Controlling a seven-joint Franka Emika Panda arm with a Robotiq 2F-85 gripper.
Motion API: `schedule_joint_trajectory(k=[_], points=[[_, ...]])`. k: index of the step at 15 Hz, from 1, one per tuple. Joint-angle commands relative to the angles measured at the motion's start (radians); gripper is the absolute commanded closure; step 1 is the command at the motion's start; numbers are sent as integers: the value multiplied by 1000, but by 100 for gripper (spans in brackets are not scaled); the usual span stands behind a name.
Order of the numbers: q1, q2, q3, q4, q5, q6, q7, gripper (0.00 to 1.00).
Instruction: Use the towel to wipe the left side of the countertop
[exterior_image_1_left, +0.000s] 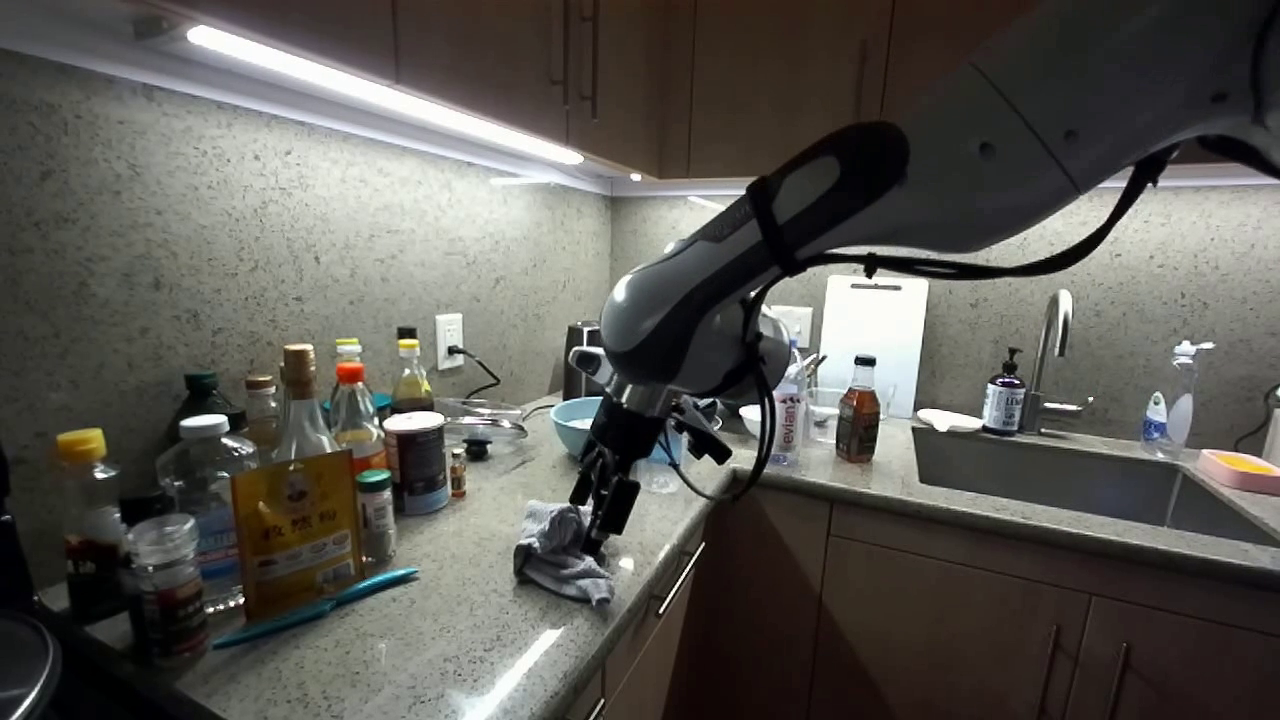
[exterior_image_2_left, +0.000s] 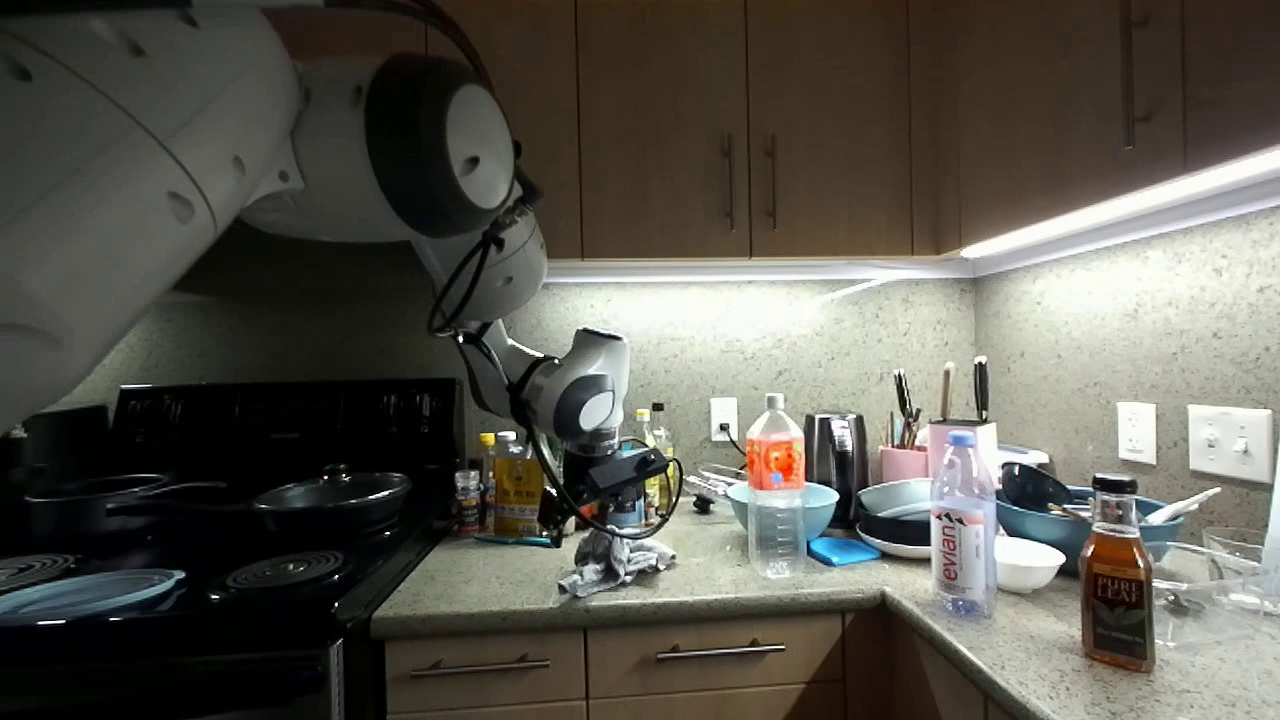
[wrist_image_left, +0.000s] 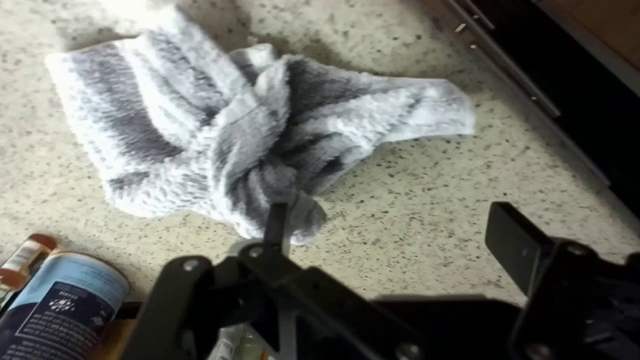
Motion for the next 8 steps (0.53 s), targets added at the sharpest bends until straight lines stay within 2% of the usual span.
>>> schedule_joint_trajectory(k=[1,2,4,8], points=[[11,52,-4,35,-102,135,50,0],[-21,34,32,19,-89,83,40,0],[-19,53,32,30,-112,113,48,0],[12,71,-13,33,-184,156,100,0]])
